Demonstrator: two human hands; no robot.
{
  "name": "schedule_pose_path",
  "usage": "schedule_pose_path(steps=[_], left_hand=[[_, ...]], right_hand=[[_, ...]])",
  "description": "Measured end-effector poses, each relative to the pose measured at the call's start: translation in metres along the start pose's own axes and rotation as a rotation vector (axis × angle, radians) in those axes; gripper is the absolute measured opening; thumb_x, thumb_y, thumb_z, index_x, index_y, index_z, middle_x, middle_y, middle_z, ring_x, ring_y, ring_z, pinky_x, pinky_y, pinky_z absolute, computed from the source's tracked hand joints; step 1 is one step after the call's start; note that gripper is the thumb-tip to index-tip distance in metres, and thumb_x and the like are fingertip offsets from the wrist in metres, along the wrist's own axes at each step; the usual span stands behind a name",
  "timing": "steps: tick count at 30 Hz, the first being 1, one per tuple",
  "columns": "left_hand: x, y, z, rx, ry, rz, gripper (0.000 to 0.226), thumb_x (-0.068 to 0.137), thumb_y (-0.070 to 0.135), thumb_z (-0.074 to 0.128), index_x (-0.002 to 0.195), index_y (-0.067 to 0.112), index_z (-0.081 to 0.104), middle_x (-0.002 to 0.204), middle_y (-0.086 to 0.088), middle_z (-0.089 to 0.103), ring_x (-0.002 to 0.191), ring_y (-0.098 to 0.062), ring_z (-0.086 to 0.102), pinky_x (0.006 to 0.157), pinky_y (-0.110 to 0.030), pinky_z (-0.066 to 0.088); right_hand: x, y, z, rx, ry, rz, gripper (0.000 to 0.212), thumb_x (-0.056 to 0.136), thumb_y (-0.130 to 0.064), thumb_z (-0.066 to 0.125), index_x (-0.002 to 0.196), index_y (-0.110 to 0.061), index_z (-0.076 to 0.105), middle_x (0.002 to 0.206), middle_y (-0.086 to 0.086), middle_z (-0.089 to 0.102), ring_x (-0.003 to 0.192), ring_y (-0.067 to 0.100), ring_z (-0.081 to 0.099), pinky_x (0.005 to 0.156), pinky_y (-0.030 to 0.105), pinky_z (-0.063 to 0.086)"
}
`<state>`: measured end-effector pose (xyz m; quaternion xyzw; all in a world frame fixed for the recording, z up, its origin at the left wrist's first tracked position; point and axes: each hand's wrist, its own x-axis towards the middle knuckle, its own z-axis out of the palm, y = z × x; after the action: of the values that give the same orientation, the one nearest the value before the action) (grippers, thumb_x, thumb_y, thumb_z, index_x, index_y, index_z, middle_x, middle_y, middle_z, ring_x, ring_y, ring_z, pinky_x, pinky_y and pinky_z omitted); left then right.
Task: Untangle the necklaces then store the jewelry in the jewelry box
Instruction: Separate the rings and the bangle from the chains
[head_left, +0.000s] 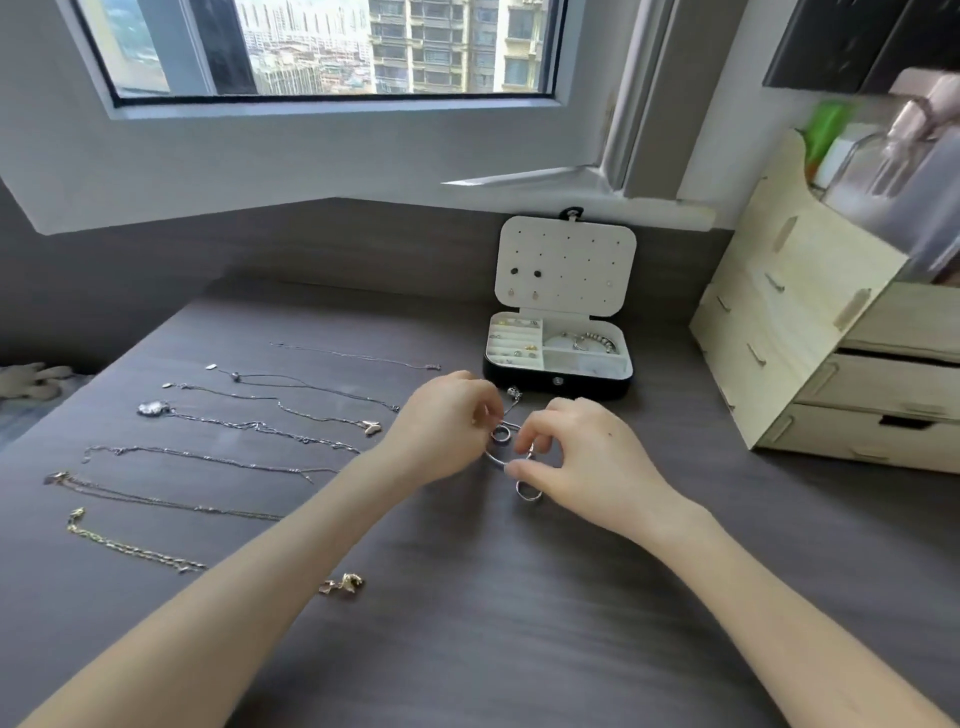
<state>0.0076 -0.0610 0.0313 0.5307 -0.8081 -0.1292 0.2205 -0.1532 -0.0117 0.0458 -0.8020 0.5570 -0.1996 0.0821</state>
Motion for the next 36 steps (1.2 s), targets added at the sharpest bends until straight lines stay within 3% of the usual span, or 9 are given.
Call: schedule_pose_path(steps=[5,9,12,15,18,23,27,33,36], left_hand=[[-0.009,0.008,0.011,-0.047,-0.022,-0.049,0.003,0.082,0.021,0.064,0.083,0.018,0.064,0.079,0.005,0.050,0.083,-0.020,0.055,0.067,-0.027,0.036],[-0.018,0.009,0.008,-0.099,-0.039,-0.083,0.011,0.079,0.018,0.067,0.078,0.024,0.058,0.073,0.009,0.048,0.079,-0.015,0.048,0.066,-0.025,0.033],[-0.030,0.012,0.005,-0.121,-0.069,-0.043,0.006,0.079,0.016,0.069,0.081,0.021,0.065,0.074,0.009,0.050,0.072,-0.009,0.047,0.068,-0.024,0.036],[-0.045,0.014,0.005,-0.175,-0.079,-0.004,0.009,0.079,0.014,0.069,0.084,0.022,0.071,0.077,0.013,0.049,0.067,0.000,0.049,0.065,-0.014,0.037],[-0.062,0.016,0.003,-0.186,-0.114,0.074,0.017,0.080,0.012,0.069,0.088,0.026,0.075,0.081,0.011,0.052,0.065,-0.003,0.050,0.063,-0.008,0.033],[-0.086,0.020,-0.003,-0.209,-0.232,0.207,0.018,0.083,0.016,0.070,0.091,0.030,0.075,0.088,0.010,0.057,0.071,-0.005,0.052,0.063,-0.007,0.033],[-0.089,0.023,-0.011,-0.277,-0.307,0.224,0.011,0.084,0.018,0.069,0.088,0.027,0.075,0.085,0.014,0.059,0.071,-0.003,0.054,0.062,-0.006,0.034],[-0.067,0.018,-0.023,-0.236,-0.124,0.098,0.014,0.084,0.008,0.066,0.083,0.020,0.073,0.077,0.013,0.061,0.069,-0.007,0.058,0.057,-0.007,0.035],[-0.052,0.013,-0.017,-0.009,-0.071,0.042,0.012,0.085,0.014,0.064,0.094,0.021,0.071,0.087,0.007,0.056,0.078,-0.016,0.059,0.071,-0.025,0.043]], right_hand=[[-0.022,0.007,0.001,-0.065,-0.118,-0.015,0.013,0.084,-0.040,0.062,0.083,-0.028,0.063,0.079,-0.014,0.048,0.082,0.011,0.043,0.069,0.026,0.030],[-0.027,0.024,-0.008,-0.150,-0.023,0.117,0.014,0.089,-0.035,0.056,0.088,-0.024,0.064,0.084,-0.011,0.054,0.092,0.014,0.051,0.068,0.026,0.030],[-0.027,0.026,-0.010,-0.229,0.058,0.120,0.014,0.089,-0.032,0.055,0.090,-0.022,0.065,0.092,-0.006,0.061,0.093,0.018,0.052,0.068,0.026,0.031],[-0.030,0.017,-0.006,-0.101,0.091,-0.003,0.009,0.085,-0.030,0.063,0.087,-0.022,0.066,0.082,-0.005,0.060,0.083,0.018,0.050,0.068,0.027,0.033],[-0.038,0.008,-0.004,0.003,-0.008,-0.078,0.007,0.083,-0.033,0.066,0.084,-0.026,0.068,0.078,-0.009,0.059,0.080,0.015,0.049,0.073,0.030,0.038],[-0.047,0.010,-0.010,0.088,-0.046,-0.046,0.005,0.083,-0.030,0.066,0.080,-0.027,0.067,0.075,-0.012,0.058,0.078,0.007,0.048,0.073,0.023,0.037],[-0.047,0.013,-0.008,0.122,-0.055,-0.037,0.007,0.085,-0.025,0.064,0.092,-0.027,0.065,0.073,-0.017,0.053,0.073,-0.002,0.044,0.068,0.012,0.030],[-0.031,0.010,0.000,0.091,-0.045,-0.021,0.011,0.089,-0.024,0.058,0.098,-0.026,0.064,0.076,-0.012,0.054,0.067,0.005,0.042,0.069,0.025,0.031],[-0.025,0.008,0.002,0.108,-0.049,-0.015,0.011,0.089,-0.027,0.059,0.099,-0.026,0.063,0.078,-0.010,0.056,0.067,0.005,0.042,0.069,0.025,0.032]])
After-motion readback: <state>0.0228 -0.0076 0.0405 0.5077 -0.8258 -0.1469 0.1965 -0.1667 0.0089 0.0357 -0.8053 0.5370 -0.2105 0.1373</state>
